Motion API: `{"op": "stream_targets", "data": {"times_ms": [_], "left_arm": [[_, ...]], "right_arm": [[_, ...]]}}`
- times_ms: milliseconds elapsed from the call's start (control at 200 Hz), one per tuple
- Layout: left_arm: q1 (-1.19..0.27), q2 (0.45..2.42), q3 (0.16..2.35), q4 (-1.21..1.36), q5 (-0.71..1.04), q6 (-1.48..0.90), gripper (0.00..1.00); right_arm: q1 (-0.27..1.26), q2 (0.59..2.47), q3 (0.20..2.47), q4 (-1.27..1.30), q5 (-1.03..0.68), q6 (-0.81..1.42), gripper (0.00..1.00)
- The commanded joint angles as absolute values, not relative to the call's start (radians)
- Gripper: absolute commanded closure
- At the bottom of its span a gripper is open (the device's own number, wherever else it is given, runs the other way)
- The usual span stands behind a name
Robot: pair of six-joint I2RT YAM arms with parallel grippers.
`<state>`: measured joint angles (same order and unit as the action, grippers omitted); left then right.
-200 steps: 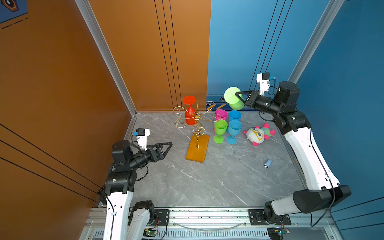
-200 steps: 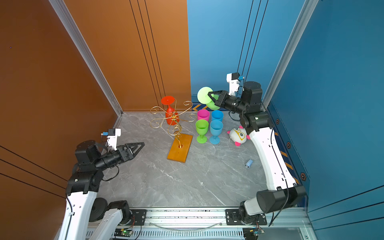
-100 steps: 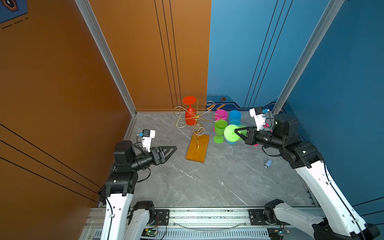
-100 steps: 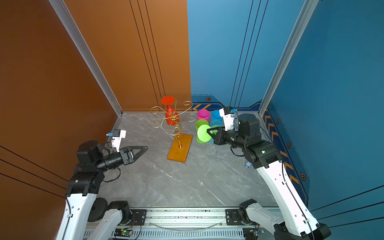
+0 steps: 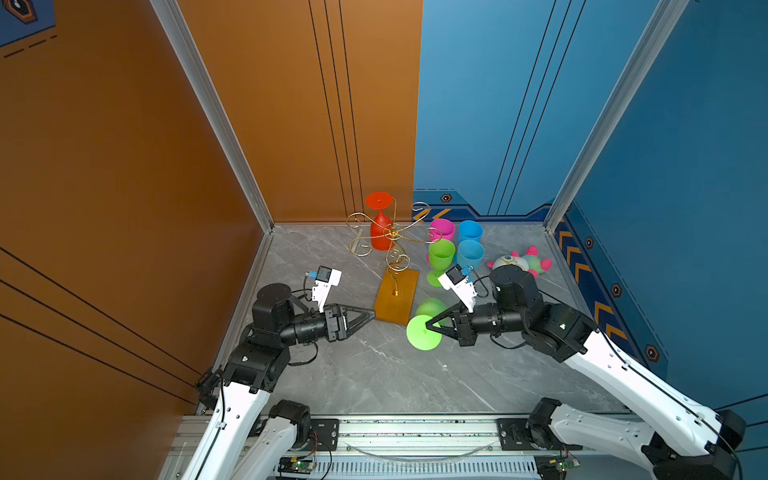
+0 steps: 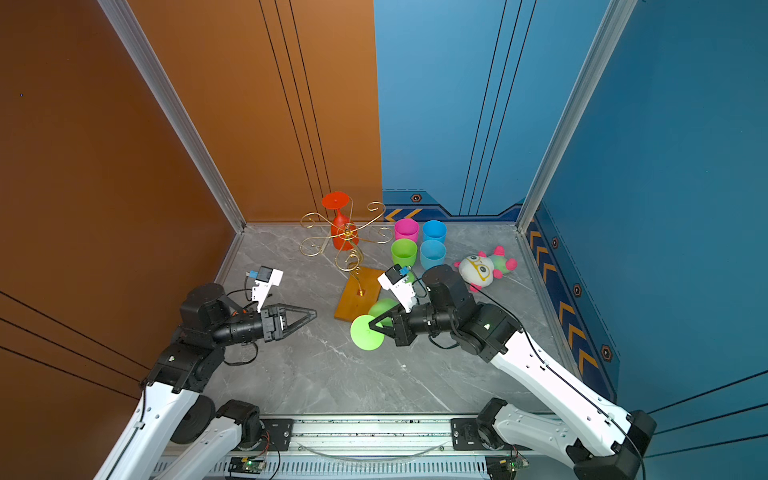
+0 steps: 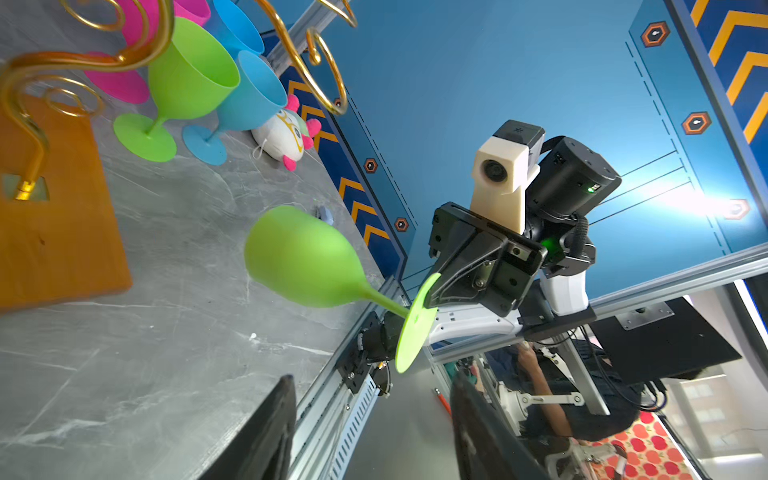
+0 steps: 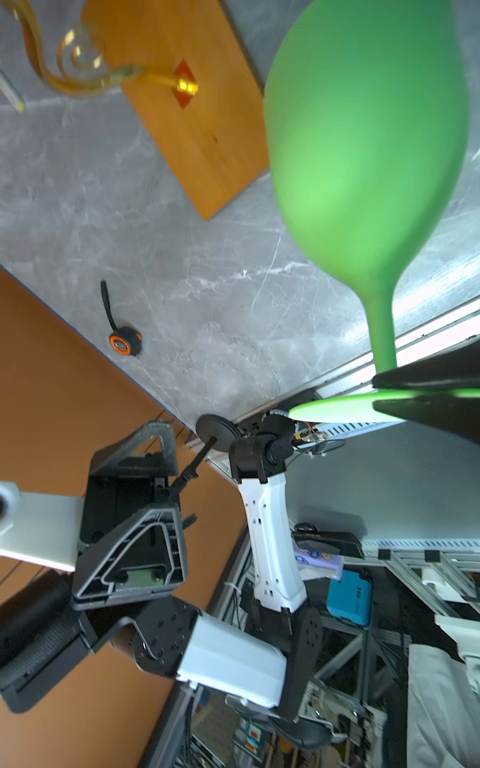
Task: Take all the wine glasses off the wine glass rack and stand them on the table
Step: 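Carry the green glass toward the left gripper while the left reaches in, then close the left gripper on the glass foot while the right holds it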
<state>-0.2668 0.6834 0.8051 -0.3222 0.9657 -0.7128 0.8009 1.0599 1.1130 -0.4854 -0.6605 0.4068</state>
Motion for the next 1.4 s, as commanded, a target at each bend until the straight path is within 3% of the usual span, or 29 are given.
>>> {"op": "stream_targets", "data": {"times_ms": [0, 415, 1121, 1397], "left_arm": [[-0.326, 0.664, 0.776, -0.223, 0.963, -0.751, 0.44], [-0.497, 0.672, 0.741, -0.222, 0.950, -0.663, 0.49], [-0.526, 0.685, 0.747, -0.198, 0.924, -0.650, 0.96], [-0.532, 0.680, 0.740, -0.198, 0.928, -0.651, 1.00]], "right_arm": [[0.833, 1.094, 1.104, -0.337, -0.707, 0.435, 1.00], [0.839, 1.188, 1.104, -0.139, -0.784, 0.524, 1.00], [0.795, 1.187, 1.054, -0.101, -0.818, 0.569, 1.00], [0.776, 1.142, 1.046, -0.132, -0.835, 0.569, 0.64]]}}
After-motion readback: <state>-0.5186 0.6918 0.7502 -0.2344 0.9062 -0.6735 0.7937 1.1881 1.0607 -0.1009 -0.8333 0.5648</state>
